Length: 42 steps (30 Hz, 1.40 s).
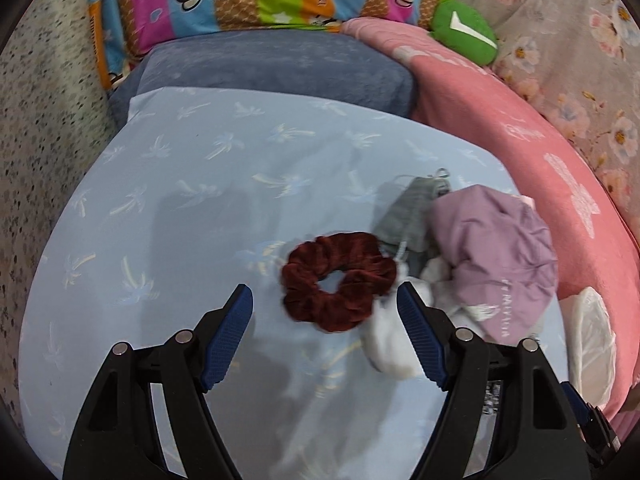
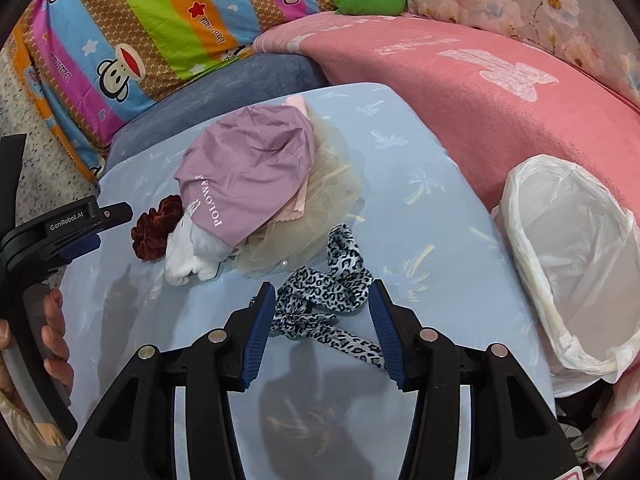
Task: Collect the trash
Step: 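Grasp the dark red velvet scrunchie with the left gripper while the right grasps the leopard ribbon, then carry both items over the bin and open the left gripper to drop the scrunchie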
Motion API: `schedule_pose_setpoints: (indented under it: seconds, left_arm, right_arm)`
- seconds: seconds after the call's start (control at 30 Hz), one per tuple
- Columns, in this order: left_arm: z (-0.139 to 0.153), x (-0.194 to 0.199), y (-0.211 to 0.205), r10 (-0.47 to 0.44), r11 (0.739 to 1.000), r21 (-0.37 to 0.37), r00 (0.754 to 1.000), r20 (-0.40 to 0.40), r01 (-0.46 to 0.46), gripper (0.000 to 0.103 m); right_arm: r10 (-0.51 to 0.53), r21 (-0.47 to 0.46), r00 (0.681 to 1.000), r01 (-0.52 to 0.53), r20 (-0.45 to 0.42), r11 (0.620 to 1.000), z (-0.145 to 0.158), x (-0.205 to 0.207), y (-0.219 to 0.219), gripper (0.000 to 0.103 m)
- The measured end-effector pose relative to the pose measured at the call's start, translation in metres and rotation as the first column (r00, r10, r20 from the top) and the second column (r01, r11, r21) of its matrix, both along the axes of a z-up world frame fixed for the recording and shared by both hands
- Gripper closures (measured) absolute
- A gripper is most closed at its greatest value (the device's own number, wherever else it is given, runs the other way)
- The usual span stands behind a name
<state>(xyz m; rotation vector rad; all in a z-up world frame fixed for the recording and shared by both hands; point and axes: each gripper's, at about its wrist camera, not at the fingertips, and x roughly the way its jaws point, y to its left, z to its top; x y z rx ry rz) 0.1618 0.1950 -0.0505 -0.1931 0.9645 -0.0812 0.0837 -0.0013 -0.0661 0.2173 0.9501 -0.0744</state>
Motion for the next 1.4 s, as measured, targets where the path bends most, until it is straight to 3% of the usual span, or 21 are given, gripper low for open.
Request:
schedule_pose_setpoints:
  seconds: [0.2,0.53,0.63,0.67,0.73,0.83,1.1,1.4]
  left_arm:
    - [-0.017,0.012,0.017,0.021,1.000,-0.021,0.999,-0.040,-0.022,0.032]
    - [-0.039,0.032,0.013,-0.005,0.999,-0.033,0.996,-0.092,0.001,0.035]
    - [-0.043,0.034,0.012,-0.017,0.999,-0.049,0.994,-0.107,0.012,0.049]
    - [-0.043,0.034,0.013,-0.015,0.999,-0.045,0.994,-0.105,0.010,0.051]
    - [-0.043,0.033,0.013,-0.034,0.998,-0.064,0.994,-0.107,0.027,0.069]
    - [-0.043,0.032,0.011,-0.051,0.995,-0.089,0.992,-0.117,0.041,0.083]
    - [-0.028,0.015,0.009,-0.058,0.994,-0.094,0.995,-0.084,0.050,0.089]
    - [0.015,-0.003,-0.015,-0.096,0.992,-0.080,0.995,-0.008,0.095,0.089]
  right_arm:
    - [0.017,-0.013,1.000,-0.018,-0.026,1.000,-0.019,0.001,0.019,0.042]
    - [0.004,-0.026,0.997,-0.006,-0.080,1.000,-0.044,0.018,0.022,0.041]
    - [-0.002,-0.044,0.997,-0.001,-0.076,0.999,-0.044,0.021,0.022,0.047]
    - [-0.002,-0.049,0.997,-0.001,-0.074,0.999,-0.044,0.023,0.022,0.052]
    - [-0.003,-0.050,0.997,-0.001,-0.075,0.999,-0.044,0.024,0.022,0.065]
    - [-0.001,-0.030,0.997,-0.001,-0.079,1.000,-0.043,0.025,0.021,0.081]
    - [0.006,-0.002,0.999,-0.006,-0.051,1.000,-0.027,0.020,0.021,0.086]
    - [0.015,0.025,0.999,-0.016,0.029,1.000,0.013,0.005,0.025,0.086]
